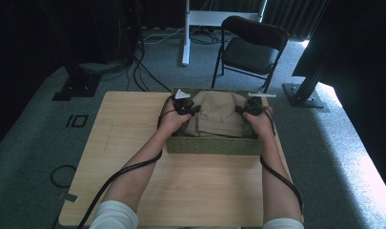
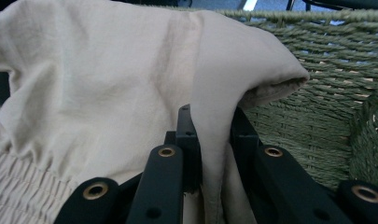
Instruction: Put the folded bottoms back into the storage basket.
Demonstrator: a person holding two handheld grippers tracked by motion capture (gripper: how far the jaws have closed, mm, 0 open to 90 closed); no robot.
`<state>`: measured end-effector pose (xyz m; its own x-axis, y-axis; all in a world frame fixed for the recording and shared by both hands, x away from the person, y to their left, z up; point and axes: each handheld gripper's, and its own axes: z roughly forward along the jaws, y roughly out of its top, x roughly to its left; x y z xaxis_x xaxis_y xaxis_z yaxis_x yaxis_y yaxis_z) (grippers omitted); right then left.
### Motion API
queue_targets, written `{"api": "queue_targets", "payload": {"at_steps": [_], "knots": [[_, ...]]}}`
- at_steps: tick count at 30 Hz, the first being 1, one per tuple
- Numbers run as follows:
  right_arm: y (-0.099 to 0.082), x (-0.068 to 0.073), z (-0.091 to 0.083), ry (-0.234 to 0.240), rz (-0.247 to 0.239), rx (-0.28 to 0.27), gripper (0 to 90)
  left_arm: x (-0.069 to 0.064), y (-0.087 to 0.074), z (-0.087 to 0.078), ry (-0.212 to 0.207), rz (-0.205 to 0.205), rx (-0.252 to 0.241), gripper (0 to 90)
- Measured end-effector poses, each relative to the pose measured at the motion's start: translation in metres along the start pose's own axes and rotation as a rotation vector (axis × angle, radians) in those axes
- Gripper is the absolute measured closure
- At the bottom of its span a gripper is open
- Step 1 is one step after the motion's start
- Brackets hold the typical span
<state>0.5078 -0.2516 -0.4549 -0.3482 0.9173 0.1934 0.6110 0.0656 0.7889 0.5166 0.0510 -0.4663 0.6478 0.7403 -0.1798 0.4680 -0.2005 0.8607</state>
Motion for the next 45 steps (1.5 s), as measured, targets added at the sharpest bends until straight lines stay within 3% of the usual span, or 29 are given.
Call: {"api": "queue_targets", "payload": {"at_steps": [4, 9, 17, 20, 24, 25, 26, 27, 28, 29, 32, 33, 35, 37, 38, 41, 44, 45], "knots": [[0.0, 0.001, 0.011, -0.016, -0.001, 0.018, 78.7, 0.002, -0.003, 0.008, 0.021, 0.004, 0.041, 79.0], [-0.008, -0.003, 0.028, -0.034, 0.007, 0.067, 78.7, 0.009, -0.015, 0.021, 0.037, -0.018, 0.086, 79.0], [-0.013, -0.006, 0.042, -0.06, 0.021, 0.096, 77.8, 0.009, -0.018, 0.033, 0.083, -0.013, 0.125, 78.3], [-0.015, -0.008, 0.046, -0.069, 0.017, 0.096, 73.3, 0.009, -0.018, 0.036, 0.11, -0.014, 0.136, 71.7], [-0.019, -0.01, 0.049, -0.088, -0.018, 0.112, 61.4, 0.01, -0.019, 0.038, 0.127, -0.028, 0.159, 68.6], [-0.018, -0.011, 0.048, -0.097, -0.025, 0.1, 53.7, 0.01, -0.018, 0.037, 0.15, -0.035, 0.146, 64.5], [-0.018, -0.011, 0.048, -0.097, -0.025, 0.1, 53.7, 0.01, -0.018, 0.037, 0.15, -0.035, 0.146, 60.4], [-0.016, -0.011, 0.047, -0.095, -0.02, 0.077, 39.8, 0.012, -0.016, 0.036, 0.18, -0.044, 0.123, 54.7], [-0.016, -0.011, 0.047, -0.095, -0.02, 0.077, 39.8, 0.012, -0.016, 0.036, 0.18, -0.044, 0.123, 50.8], [-0.014, -0.012, 0.044, -0.09, -0.008, 0.055, 30.5, 0.014, -0.013, 0.034, 0.187, -0.046, 0.111, 46.2], [-0.012, -0.011, 0.041, -0.085, -0.014, 0.026, 22.6, 0.014, -0.011, 0.031, 0.163, -0.027, 0.082, 33.7], [-0.009, -0.008, 0.036, -0.069, -0.048, 0.009, 18.5, 0.011, -0.008, 0.028, 0.135, -0.002, 0.075, 27.1], [-0.008, -0.006, 0.035, -0.057, -0.068, -0.006, 16.2, 0.009, -0.006, 0.026, 0.12, 0.019, 0.076, 25.5], [-0.005, -0.002, 0.031, -0.024, -0.065, -0.01, 16.2, 0.005, -0.001, 0.022, 0.137, 0.054, 0.058, 24.2], [-0.003, 0.0, 0.028, -0.017, -0.067, -0.015, 16.2, 0.003, 0.001, 0.02, 0.14, 0.068, 0.055, 17.1], [0.001, 0.007, 0.017, 0.023, -0.077, -0.051, 16.3, -0.003, 0.009, 0.012, 0.121, 0.054, 0.044, 15.8], [0.004, 0.009, 0.011, 0.028, -0.088, -0.054, 16.2, -0.008, 0.014, 0.003, 0.094, 0.047, 0.044, 15.8], [0.005, 0.011, 0.006, 0.043, -0.066, -0.054, 16.3, -0.011, 0.017, -0.003, 0.073, 0.06, 0.051, 15.8]]}}
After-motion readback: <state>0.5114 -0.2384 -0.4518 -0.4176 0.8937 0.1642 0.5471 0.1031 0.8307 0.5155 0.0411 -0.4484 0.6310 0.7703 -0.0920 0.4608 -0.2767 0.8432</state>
